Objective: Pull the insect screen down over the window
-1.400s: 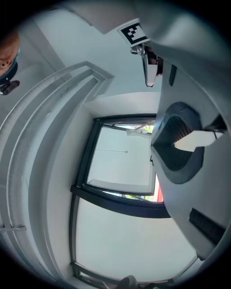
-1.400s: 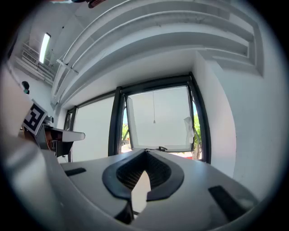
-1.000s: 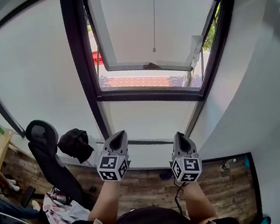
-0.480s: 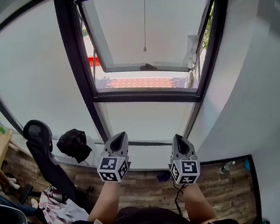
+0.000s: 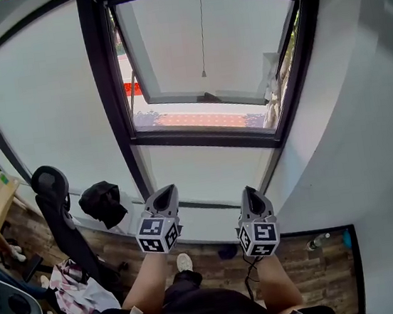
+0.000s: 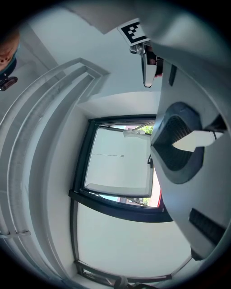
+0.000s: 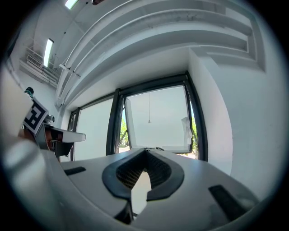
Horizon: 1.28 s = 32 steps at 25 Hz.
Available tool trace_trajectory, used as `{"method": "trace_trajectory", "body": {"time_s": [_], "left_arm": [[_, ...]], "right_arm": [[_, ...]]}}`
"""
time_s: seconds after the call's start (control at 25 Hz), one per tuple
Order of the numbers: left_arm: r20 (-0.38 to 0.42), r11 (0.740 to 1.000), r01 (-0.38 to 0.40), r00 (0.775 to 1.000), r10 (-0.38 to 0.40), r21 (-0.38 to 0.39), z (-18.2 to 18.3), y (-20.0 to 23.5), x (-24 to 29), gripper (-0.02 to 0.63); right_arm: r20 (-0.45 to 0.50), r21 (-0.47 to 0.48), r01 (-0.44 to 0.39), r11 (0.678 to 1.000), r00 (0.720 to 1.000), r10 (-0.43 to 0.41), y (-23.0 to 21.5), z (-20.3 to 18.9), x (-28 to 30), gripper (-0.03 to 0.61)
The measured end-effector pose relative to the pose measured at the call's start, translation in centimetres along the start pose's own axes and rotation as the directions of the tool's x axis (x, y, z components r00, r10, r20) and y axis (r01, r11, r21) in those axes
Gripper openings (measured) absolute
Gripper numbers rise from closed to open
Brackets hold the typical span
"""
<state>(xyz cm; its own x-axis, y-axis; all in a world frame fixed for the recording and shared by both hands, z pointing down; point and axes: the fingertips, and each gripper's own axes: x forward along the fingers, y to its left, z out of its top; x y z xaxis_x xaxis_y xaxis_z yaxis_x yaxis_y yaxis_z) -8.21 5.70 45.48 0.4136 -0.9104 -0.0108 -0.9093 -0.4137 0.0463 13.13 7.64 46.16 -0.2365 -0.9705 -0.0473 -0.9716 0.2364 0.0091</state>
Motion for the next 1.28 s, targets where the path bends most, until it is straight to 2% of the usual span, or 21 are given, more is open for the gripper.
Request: {"method": "trace_trajectory", "body": {"time_s": [0.24, 0.48, 0.68, 1.28], "left_arm": [[0.006, 1.000, -0.002, 1.000, 0.002, 0.030, -0.3, 1.2, 2.6, 0.009], [0.013, 1.000, 0.008, 1.000, -0.008, 0.017, -0.8, 3.6, 7.1, 0.009], [0.001, 0.999, 0.039, 0.999, -0.039, -0.001, -1.6, 6.1, 13.0, 0.009], [0.025, 0.995, 0.102, 0.994, -0.102, 0.017, 2.1, 17.2, 29.9, 0.009]], "right_arm": [[0.004, -0.014, 0.006, 1.000, 1.000, -0.006, -0.9, -0.7, 2.5, 0.003], [-0.004, 0.019, -0.017, 1.000, 1.000, 0.017, -1.5, -1.2, 7.2, 0.003], [-0.014, 0.025, -0.011, 1.000, 1.000, 0.011, -2.5, -1.9, 12.9, 0.003], [-0.014, -0.009, 0.039, 0.999, 0.999, -0.039, -3.7, -0.2, 33.1, 0.003]]}}
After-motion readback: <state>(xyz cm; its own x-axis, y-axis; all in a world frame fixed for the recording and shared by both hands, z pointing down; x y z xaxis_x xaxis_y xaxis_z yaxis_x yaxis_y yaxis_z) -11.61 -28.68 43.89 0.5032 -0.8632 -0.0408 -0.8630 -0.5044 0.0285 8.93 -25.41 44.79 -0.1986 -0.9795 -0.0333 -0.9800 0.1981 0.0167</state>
